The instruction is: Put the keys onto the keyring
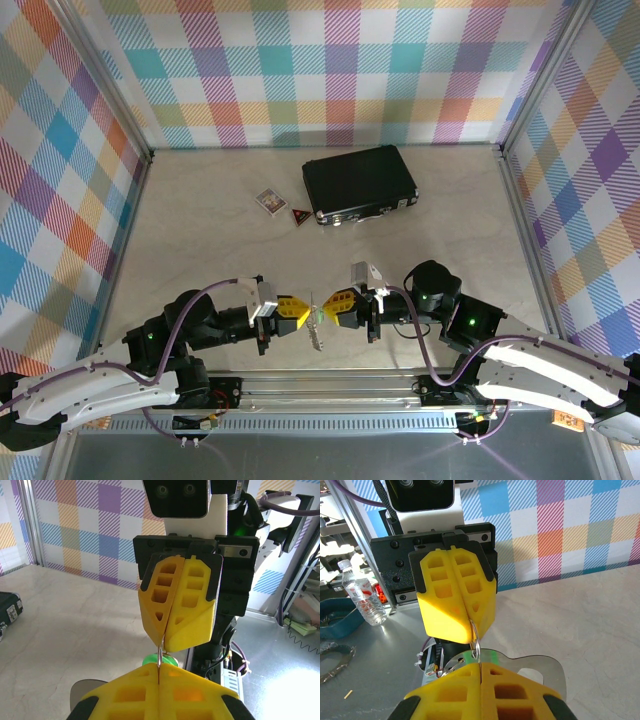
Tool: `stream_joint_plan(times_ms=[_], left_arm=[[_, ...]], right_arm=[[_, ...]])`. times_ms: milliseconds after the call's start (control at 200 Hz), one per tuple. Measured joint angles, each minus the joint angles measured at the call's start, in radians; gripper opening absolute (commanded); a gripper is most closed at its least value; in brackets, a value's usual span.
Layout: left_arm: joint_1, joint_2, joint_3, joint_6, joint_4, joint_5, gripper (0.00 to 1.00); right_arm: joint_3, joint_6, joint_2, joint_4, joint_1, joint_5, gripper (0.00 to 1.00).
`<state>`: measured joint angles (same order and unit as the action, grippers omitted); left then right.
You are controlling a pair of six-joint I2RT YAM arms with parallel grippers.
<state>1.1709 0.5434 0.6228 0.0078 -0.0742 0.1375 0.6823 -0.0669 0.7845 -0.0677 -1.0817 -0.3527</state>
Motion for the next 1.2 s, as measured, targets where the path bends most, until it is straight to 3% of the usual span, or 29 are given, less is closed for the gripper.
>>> stream_joint_plan(times_ms=[1200], left_arm=[[0.0,0.0,-0.013,0.0,0.007,0.0,0.0]], right_arm=[[0.0,-0.006,0.01,-0.004,-0.005,0.005,0.0]])
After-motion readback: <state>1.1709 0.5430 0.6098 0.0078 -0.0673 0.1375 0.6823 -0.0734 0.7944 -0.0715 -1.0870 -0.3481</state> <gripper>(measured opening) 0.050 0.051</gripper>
